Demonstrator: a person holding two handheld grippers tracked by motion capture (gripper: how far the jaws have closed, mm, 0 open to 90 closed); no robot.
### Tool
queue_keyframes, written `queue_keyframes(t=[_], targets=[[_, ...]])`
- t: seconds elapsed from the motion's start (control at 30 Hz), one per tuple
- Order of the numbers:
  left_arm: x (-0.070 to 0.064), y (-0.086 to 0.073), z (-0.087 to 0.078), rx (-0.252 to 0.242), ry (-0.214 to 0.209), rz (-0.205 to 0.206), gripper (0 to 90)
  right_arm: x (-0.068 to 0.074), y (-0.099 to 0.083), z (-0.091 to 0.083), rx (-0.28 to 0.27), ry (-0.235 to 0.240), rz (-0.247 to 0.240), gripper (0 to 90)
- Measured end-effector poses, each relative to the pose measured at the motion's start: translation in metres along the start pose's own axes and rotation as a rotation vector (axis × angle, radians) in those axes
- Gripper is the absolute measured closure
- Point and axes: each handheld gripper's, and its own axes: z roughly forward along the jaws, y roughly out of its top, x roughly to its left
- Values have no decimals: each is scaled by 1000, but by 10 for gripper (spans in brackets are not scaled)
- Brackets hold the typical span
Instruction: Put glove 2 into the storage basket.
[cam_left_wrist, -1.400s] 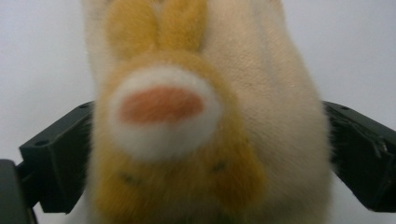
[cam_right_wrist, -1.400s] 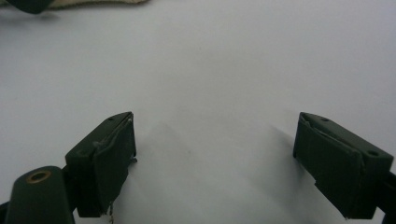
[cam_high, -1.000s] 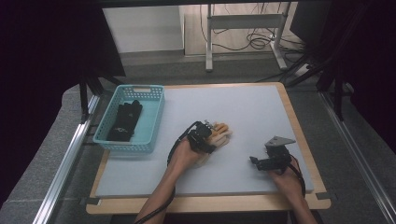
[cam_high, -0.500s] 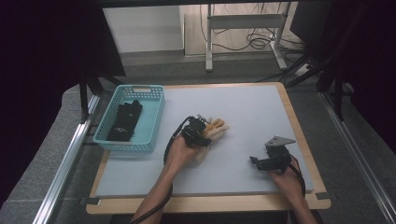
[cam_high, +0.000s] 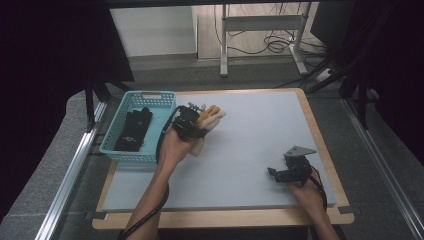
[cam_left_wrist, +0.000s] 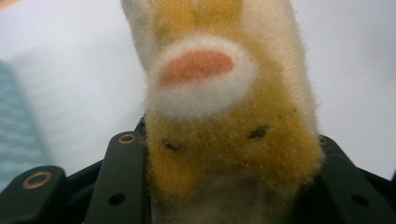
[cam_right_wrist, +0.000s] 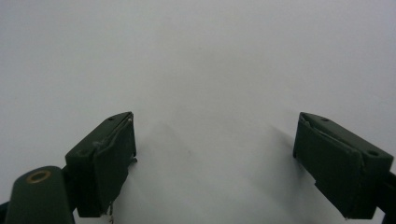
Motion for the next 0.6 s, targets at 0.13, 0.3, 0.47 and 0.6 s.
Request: queue_keyframes(t=[0.13, 0.3, 0.47, 0.6], targets=[[20, -1, -12, -15, 37, -38, 545, 0, 0, 0, 0, 1, 0, 130], [47, -4, -29, -25, 97, -81, 541, 0, 0, 0, 0, 1, 0, 129], [71, -9, -46, -37, 165, -129, 537, 0, 0, 0, 1, 1, 1, 129], [90, -15, -54, -26, 210, -162, 536, 0, 0, 0, 2, 1, 1, 129]])
